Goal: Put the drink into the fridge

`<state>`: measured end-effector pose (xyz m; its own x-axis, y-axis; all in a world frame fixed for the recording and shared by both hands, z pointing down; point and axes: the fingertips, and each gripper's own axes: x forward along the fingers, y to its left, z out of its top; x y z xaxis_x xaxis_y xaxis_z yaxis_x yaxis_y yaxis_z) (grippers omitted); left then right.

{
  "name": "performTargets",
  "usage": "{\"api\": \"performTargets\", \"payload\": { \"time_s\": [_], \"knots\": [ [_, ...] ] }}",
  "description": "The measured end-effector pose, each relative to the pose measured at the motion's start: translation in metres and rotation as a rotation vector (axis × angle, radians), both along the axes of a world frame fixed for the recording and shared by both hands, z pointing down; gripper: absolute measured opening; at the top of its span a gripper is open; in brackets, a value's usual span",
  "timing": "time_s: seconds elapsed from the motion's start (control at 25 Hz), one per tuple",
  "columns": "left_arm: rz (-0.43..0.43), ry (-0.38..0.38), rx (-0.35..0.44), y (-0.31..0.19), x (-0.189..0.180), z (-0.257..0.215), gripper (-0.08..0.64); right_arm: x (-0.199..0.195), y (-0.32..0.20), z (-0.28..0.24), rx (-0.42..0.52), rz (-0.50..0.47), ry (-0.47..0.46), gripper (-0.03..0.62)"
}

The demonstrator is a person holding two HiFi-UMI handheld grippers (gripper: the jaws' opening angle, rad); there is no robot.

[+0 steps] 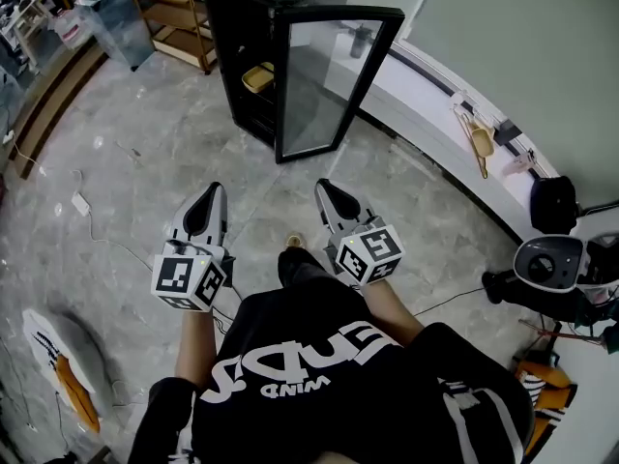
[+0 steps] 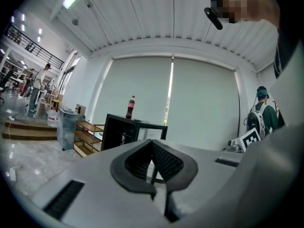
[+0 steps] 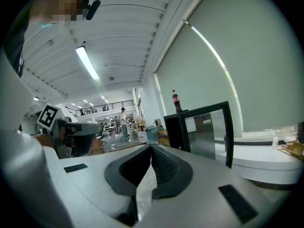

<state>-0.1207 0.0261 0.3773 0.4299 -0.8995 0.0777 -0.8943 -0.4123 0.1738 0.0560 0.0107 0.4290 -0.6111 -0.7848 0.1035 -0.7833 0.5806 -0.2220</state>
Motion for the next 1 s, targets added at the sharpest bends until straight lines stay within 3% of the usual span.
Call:
{"api": "performTargets", "payload": {
  "time_s": [0.4,0.68,1.0],
  "knots": [
    [-0.034,-0.009,0.010,-0.088,0.006,-0.021,0.008,0.004,-0.095,-0.013,0.004,-0.030,-0.039,0.025],
    [-0.056,-0.015,0.022,-0.147,0.017,-0.024,0.008,0.027,-0.157,-0.020,0.021,-0.023,-0.032,0.025],
    [-0.059,0.019,0.000,-0.191,0.004,-0.016,0.008,0.011,-0.199,-0.023,0.006,-0.037,-0.029,0.025]
  ]
}}
